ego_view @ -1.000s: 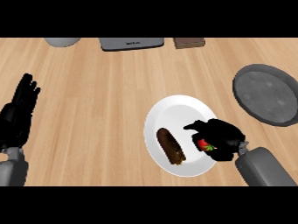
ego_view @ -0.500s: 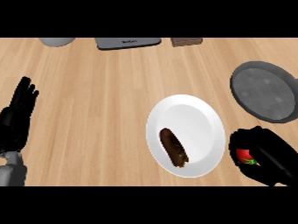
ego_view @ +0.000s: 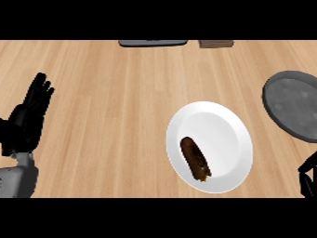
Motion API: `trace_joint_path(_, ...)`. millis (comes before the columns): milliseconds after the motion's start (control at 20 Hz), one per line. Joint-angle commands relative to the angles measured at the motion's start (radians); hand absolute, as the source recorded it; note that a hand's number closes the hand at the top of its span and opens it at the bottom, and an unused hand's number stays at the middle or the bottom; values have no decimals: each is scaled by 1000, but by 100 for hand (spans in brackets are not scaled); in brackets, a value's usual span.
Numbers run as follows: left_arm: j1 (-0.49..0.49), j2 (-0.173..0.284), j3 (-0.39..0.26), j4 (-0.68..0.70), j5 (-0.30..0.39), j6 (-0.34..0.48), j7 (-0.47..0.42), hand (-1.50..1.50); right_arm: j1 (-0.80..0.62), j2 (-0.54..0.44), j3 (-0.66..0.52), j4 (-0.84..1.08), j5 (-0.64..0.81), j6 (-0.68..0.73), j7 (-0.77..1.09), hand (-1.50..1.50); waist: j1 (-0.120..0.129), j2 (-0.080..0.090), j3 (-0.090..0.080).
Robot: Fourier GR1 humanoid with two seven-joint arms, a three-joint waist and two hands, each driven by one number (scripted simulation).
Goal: Pick the tomato from the plate and place it in the pan
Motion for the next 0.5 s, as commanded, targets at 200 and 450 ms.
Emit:
trace_joint_path(200, 2, -18, -25, -4, -17, -6, -20, 0, -257, -96, -284, 292, -292, 92, 100, 150, 56, 10, 2)
trace_joint_path(450, -46, -8, -22, 34, -7, -28, 1, 0, -442, -206, -286, 661, -139, -13, -44, 150, 68, 14, 3)
